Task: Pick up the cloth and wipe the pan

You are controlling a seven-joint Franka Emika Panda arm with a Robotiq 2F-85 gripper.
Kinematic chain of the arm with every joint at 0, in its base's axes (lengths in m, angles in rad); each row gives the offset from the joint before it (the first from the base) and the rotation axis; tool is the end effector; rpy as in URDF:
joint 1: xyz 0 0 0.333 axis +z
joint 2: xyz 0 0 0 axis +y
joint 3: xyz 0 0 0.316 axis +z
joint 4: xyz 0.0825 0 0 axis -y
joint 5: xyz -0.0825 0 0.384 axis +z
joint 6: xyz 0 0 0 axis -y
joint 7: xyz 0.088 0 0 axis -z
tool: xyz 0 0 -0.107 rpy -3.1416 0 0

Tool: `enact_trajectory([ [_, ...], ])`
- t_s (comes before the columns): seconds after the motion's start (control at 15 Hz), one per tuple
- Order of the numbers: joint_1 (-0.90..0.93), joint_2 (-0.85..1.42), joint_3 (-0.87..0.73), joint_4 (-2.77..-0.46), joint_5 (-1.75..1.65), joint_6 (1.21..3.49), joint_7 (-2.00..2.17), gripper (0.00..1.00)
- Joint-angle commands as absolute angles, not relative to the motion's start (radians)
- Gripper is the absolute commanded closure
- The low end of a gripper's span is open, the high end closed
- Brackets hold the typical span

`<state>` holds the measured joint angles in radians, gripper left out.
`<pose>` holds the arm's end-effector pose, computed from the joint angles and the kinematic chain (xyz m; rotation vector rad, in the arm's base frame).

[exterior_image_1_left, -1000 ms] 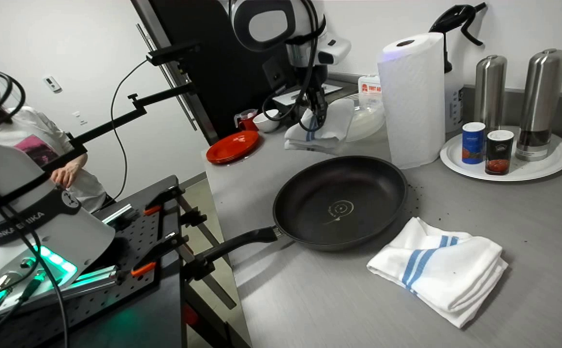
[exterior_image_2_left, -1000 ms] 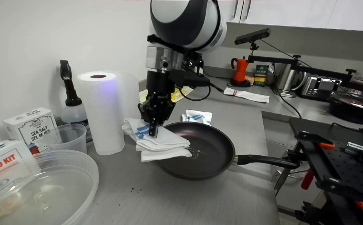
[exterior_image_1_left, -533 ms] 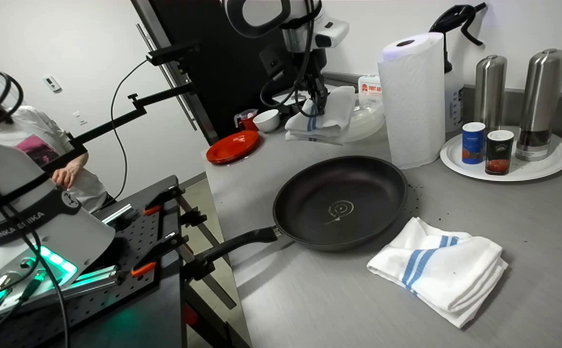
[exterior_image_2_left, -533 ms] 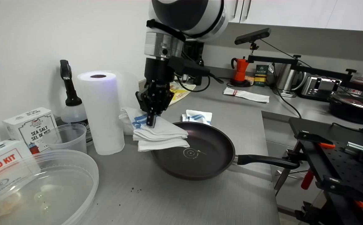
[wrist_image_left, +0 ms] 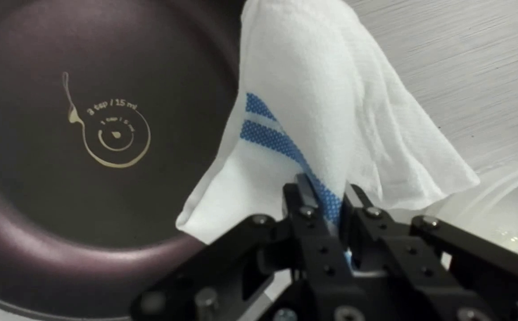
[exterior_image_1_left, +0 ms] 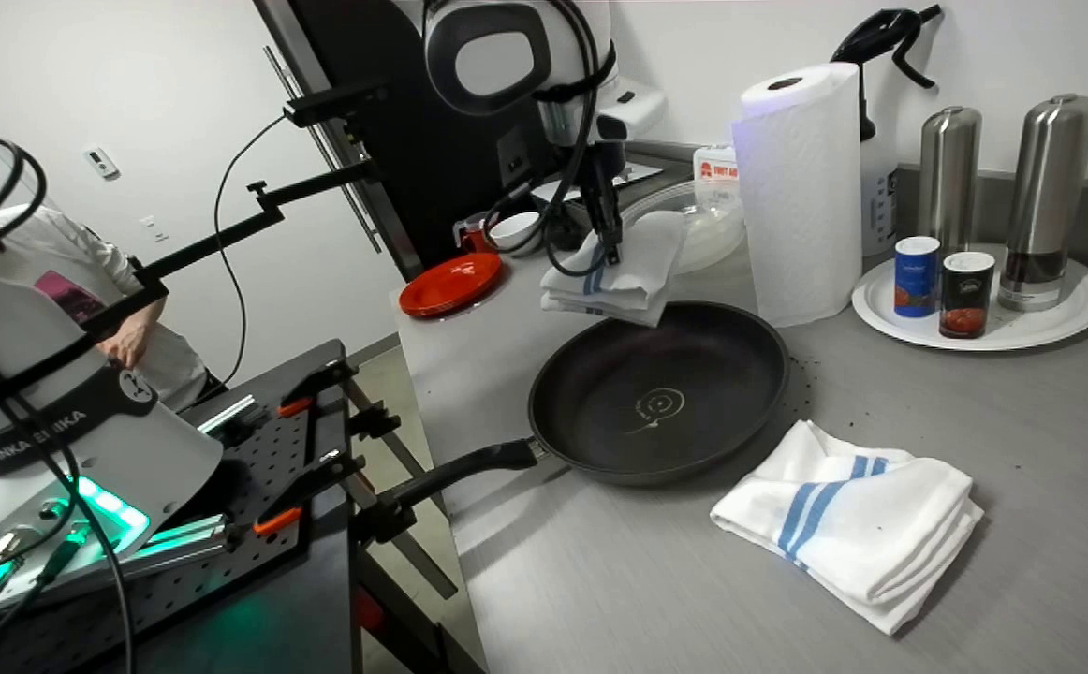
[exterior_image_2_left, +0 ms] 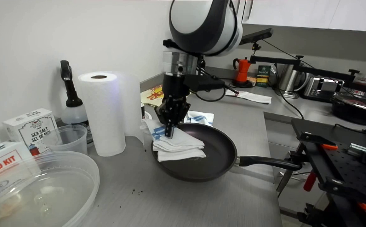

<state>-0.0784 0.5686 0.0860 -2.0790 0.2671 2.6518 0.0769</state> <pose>0.5823 -0.0022 0.1496 -2.9320 0.4715 0.0085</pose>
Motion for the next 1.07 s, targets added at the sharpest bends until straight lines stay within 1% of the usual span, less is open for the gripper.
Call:
enact_trajectory([
  [0.0,-0.057,0.629,0.080,-2.103,0.309,2.765,0.137,0.96],
  [0.27,-0.013,0.732,0.073,-2.090,0.323,2.879,0.236,0.96],
  [0.53,0.001,0.810,0.071,-2.057,0.321,2.898,0.295,0.96],
  [1.0,-0.026,0.805,0.072,-2.043,0.324,2.879,0.306,0.96],
])
